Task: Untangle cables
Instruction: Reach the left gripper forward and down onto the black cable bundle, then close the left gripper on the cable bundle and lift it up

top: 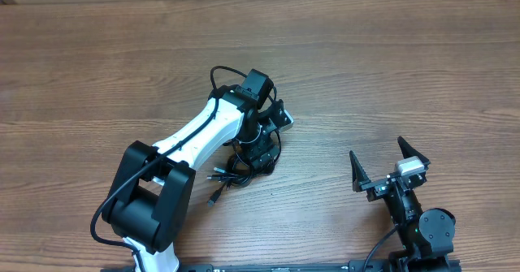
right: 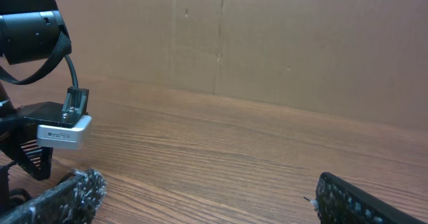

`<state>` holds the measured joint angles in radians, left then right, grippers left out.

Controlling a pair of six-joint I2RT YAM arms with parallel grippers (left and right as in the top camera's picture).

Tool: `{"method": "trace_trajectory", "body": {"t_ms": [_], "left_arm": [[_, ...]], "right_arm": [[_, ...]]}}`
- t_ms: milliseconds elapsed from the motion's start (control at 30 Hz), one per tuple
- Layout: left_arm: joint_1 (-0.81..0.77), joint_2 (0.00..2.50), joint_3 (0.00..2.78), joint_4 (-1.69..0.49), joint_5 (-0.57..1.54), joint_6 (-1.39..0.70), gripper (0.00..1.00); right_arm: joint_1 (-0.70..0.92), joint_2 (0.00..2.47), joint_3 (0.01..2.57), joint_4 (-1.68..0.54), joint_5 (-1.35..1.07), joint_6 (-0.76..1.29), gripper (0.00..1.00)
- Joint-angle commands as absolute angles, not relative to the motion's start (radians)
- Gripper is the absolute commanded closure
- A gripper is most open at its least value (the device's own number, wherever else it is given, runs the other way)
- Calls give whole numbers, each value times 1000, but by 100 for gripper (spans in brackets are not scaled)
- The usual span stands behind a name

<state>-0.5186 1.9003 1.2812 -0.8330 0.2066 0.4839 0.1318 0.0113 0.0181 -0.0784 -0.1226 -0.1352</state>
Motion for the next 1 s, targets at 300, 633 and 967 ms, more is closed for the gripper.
{"method": "trace_trajectory", "body": {"t_ms": [300,633,967], "left_arm": [[-522,1909,1262,-834,218,528,25],[-521,1909,1203,-794,200,528,27],[-521,1909,1183,-746,200,528,64]], "right_arm": [[136,11,8,-74,-113,-139,0],[136,11,9,-74,-113,-139,0],[136,11,8,-74,-113,-139,0]]}}
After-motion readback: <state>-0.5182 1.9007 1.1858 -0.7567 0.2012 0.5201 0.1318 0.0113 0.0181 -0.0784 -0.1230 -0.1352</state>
